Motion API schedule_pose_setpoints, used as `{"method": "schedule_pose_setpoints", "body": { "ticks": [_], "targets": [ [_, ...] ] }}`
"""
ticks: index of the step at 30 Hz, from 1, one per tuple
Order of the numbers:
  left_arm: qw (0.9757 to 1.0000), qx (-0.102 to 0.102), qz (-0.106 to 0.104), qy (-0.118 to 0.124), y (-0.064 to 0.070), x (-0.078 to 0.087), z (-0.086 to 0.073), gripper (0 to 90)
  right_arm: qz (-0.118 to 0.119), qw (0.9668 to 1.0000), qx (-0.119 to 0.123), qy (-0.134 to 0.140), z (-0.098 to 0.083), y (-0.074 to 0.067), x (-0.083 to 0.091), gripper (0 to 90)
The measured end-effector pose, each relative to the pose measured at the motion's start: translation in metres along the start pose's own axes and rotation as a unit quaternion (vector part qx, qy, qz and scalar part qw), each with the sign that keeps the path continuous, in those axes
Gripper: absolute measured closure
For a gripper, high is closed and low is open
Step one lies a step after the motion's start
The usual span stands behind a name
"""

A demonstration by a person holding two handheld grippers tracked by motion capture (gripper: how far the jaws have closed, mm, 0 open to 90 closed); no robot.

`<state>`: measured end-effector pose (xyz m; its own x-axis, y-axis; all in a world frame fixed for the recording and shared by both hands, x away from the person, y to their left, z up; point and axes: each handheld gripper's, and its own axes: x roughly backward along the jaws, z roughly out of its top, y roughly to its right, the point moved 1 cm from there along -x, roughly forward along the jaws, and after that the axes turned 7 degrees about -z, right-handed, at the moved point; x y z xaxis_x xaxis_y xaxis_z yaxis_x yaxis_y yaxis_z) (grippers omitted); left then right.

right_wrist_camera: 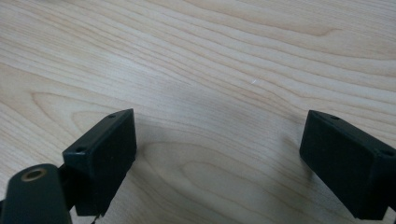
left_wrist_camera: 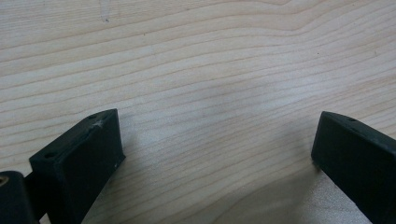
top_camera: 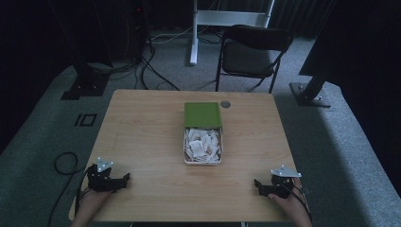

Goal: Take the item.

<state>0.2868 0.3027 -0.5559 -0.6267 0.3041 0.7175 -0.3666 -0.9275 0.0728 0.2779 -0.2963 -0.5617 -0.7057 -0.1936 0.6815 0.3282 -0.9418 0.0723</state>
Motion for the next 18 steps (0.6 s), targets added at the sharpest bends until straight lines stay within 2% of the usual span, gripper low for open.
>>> {"method": "schedule_pose_setpoints", "body": {
  "ticks": [18],
  "targets": [
    [1.0000,0.000,0.000,0.000,0.0000,-0.0001,0.0000,2.7,0.006,0.9999,0.008,0.002,-0.0005,-0.0001,0.0006,10.9]
  ]
}}
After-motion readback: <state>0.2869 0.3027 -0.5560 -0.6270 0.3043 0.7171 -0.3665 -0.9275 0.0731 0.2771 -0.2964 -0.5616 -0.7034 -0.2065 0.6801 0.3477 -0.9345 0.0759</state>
